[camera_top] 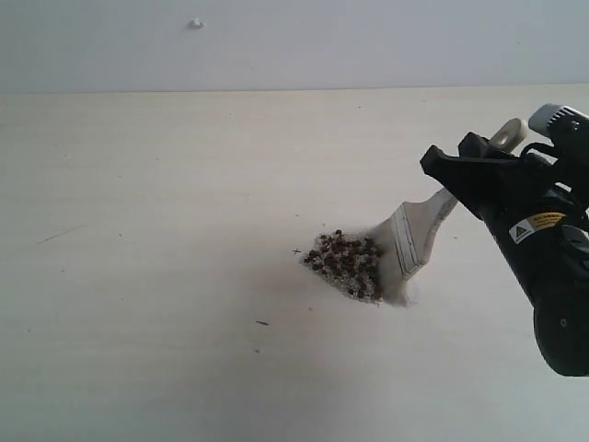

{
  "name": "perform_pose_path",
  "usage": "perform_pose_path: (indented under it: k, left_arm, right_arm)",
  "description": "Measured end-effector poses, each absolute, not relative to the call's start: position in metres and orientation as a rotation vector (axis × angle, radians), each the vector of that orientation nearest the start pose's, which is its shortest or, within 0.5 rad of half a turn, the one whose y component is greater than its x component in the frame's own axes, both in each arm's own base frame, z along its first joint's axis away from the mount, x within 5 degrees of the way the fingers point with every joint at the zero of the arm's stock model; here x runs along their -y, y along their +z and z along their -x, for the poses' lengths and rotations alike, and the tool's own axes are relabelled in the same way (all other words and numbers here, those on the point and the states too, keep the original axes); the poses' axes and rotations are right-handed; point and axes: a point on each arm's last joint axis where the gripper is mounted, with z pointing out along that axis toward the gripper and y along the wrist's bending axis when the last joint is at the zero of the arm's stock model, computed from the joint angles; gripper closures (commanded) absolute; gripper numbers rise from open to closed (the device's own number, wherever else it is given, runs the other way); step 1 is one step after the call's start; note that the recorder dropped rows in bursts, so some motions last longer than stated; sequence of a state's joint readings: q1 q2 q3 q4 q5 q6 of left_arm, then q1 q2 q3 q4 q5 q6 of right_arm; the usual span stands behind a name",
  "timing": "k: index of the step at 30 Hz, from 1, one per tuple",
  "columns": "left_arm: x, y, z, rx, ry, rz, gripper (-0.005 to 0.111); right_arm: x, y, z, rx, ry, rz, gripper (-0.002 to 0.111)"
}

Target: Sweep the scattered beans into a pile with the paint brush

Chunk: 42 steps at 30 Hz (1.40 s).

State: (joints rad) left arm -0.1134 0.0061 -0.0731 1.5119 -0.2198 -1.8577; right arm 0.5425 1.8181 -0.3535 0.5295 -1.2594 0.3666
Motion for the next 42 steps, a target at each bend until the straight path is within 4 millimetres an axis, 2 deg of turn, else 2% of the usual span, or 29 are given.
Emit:
perform_pose_path:
  k: [11,25,32,42]
  left_arm:
    - [0.025,0.238,-0.047,-1.429,-0.535,-0.018,0.107]
    - [0.025,0.238,-0.047,-1.429,-0.535,-0.018,0.107]
    - [0.025,0.238,-0.047,-1.429,-0.535,-0.018,0.107]
    - [0.025,0.238,-0.047,-1.429,-0.535,-0.018,0.107]
  right_arm:
    - [-0.094,0.153,-0.239,-1.668,0.315,-0.264,0.108]
    - [-0.096,0.157,-0.239,-1.668,0.274,-0.188,0.108]
    - [-0.111,0.166,-0.26,-1.693,0.238,-0.105,0.108]
    - [-0.126,0.161,-0.279,-1.751,0.237,-0.071,0.108]
